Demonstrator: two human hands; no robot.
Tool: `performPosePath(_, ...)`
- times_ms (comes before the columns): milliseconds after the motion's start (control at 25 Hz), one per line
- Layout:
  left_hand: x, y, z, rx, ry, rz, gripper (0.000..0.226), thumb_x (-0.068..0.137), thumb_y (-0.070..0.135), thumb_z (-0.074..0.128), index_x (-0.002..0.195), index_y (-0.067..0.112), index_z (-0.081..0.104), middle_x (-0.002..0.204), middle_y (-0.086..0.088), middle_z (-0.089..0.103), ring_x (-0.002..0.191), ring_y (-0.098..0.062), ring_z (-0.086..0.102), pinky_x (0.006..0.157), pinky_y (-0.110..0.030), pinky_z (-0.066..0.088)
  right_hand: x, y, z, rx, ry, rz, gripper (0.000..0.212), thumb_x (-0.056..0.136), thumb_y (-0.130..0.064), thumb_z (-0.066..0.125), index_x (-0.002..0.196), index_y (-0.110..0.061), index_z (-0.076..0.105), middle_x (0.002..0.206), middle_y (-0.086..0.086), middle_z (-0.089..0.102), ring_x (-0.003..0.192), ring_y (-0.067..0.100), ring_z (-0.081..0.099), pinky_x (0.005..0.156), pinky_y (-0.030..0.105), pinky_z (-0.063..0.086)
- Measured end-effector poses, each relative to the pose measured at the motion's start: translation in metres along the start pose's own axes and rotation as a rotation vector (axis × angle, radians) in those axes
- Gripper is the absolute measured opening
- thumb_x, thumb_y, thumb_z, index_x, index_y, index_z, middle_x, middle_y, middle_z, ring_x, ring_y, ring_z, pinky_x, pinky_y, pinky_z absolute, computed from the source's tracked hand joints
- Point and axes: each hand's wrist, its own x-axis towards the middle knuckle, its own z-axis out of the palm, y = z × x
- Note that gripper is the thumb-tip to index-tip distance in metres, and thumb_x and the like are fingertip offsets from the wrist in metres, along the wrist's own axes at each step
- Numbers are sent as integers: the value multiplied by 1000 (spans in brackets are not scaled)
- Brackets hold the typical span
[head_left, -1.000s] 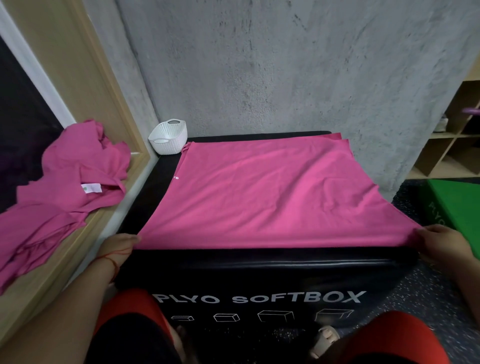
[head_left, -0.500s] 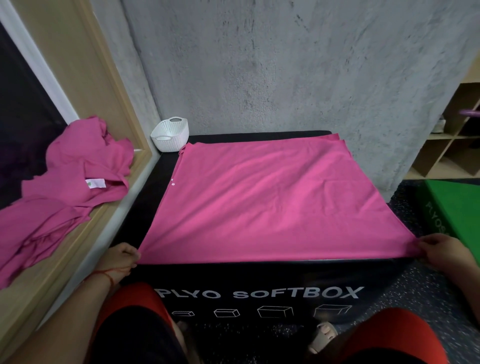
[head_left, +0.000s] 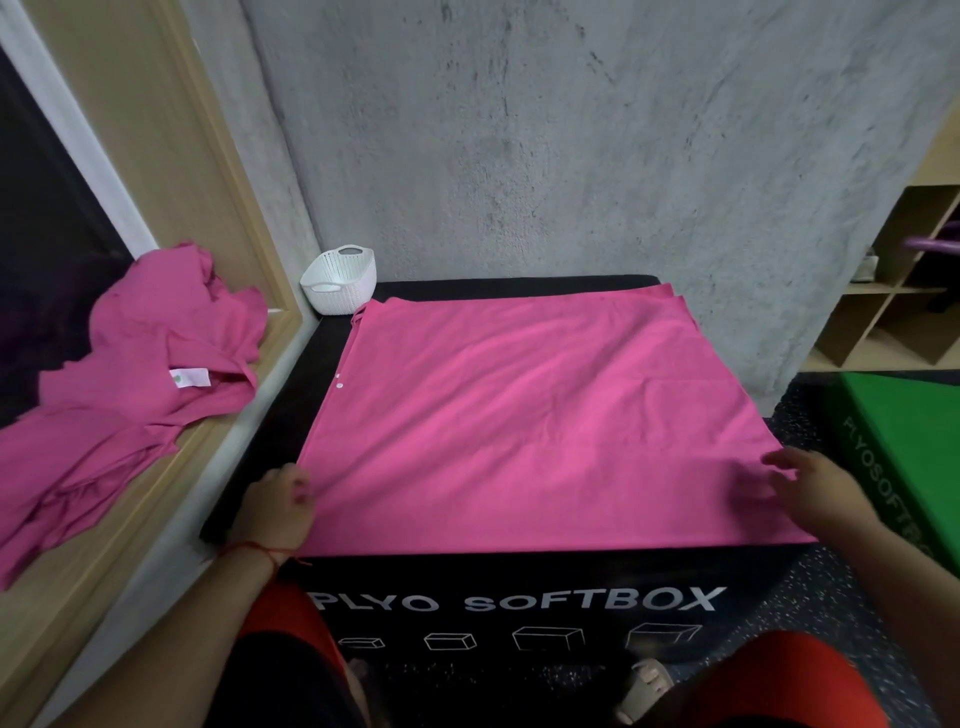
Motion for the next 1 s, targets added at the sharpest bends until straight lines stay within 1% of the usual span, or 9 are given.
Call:
performPosePath(120, 6, 42, 32, -4, -119, 222, 28, 85, 1, 67, 108, 13, 76, 113, -9, 72, 106, -32, 66, 99, -39, 51, 3, -45, 26, 45, -21, -157, 23, 97, -7, 71, 118, -9, 79, 123, 19, 73, 108, 39, 70, 96, 44, 51)
performPosePath(240, 17, 62, 55, 76, -197, 251, 29, 88, 20, 63, 115, 16, 74, 119, -5, 71, 112, -31, 63, 103, -38, 48, 11, -83, 54, 58, -85, -290, 21, 96, -5, 73, 116, -4, 79, 121, 18, 74, 109, 36, 71, 100, 42, 50)
performPosePath(320, 31, 60, 67, 126, -180, 216, 38, 85, 30, 56, 117, 19, 73, 119, -3, 70, 111, -31, 62, 103, -41, 48, 23, -99, 83, -2, -95, -377, 26, 98, -22, 70, 118, -7, 79, 121, 14, 75, 113, 35, 71, 103, 45, 53)
performPosePath(400, 51, 61, 73, 157, -153, 195, 41, 86, 32, 55, 121, 20, 73, 122, -3, 69, 112, -32, 61, 103, -43, 48, 46, -110, 113, -76, -123, -421, 50, 98, -55, 49, 128, -24, 74, 134, 4, 71, 128, 31, 64, 108, 49, 50)
performPosePath(480, 72, 62, 73, 160, -100, 192, 40, 88, 31, 54, 121, 19, 73, 122, -7, 69, 111, -36, 62, 101, -44, 49, 66, -122, 135, -135, -148, -360, 58, 97, -69, 39, 140, -39, 63, 151, -8, 59, 141, 25, 52, 114, 50, 45)
performPosePath(600, 97, 54, 69, 237, -58, 143, 44, 93, 36, 60, 134, 22, 67, 136, -8, 65, 123, -37, 57, 106, -45, 45, 60, -137, 139, -197, -29, -298, 54, 105, -61, 39, 156, -45, 45, 166, -13, 41, 153, 22, 37, 120, 49, 35)
performPosePath(760, 99, 35, 82, 257, -51, 105, 68, 93, 61, 28, 153, 34, 48, 161, 2, 43, 150, -30, 33, 121, -50, 27, 45, -131, 137, -228, -19, -265, 61, 107, -62, 26, 165, -47, 23, 174, -15, 22, 161, 19, 21, 125, 50, 23)
performPosePath(840, 92, 34, 87, 262, -48, 109, 75, 91, 65, 17, 156, 37, 42, 165, 4, 37, 154, -29, 28, 124, -50, 21, 42, -127, 135, -243, -39, -258, 63, 106, -63, 19, 166, -49, 15, 176, -16, 13, 163, 18, 15, 127, 49, 19)
performPosePath(1000, 64, 39, 85, 289, -75, 117, 79, 91, 67, 11, 159, 36, 37, 168, 3, 32, 156, -29, 24, 126, -51, 18, 20, -110, 132, -248, -40, -257, 71, 98, -69, 2, 166, -51, 3, 176, -18, 3, 164, 17, 7, 128, 48, 15)
